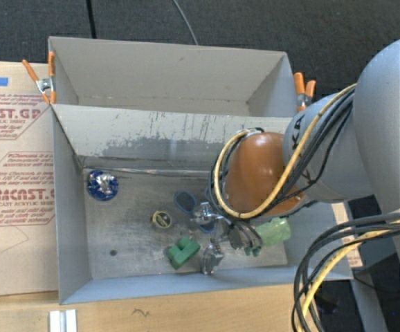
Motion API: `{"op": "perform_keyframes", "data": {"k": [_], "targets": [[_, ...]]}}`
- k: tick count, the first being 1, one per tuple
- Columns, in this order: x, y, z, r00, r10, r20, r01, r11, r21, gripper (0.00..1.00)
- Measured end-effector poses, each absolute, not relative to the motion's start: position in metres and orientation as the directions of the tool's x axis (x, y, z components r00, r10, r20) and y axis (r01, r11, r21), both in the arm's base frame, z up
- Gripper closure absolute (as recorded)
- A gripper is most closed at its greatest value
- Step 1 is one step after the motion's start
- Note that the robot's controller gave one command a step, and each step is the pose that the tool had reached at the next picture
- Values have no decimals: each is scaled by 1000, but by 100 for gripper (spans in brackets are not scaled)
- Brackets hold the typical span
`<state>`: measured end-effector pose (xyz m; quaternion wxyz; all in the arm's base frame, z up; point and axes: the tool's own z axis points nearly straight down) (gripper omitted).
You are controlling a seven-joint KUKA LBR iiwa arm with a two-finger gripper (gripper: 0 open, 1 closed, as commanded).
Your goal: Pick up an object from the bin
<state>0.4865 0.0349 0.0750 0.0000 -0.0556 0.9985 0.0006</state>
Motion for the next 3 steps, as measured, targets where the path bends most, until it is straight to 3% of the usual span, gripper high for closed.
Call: {"op": "perform_keyframes", "data": {"k": [1, 2, 3], "targets": [[486, 73, 73, -975, -223, -14, -223, 975, -4, 0], [484, 74, 74, -975, -222, -8, -222, 975, 0, 100], [491, 54, 312, -949, -315, -11, -315, 949, -3, 100]]}}
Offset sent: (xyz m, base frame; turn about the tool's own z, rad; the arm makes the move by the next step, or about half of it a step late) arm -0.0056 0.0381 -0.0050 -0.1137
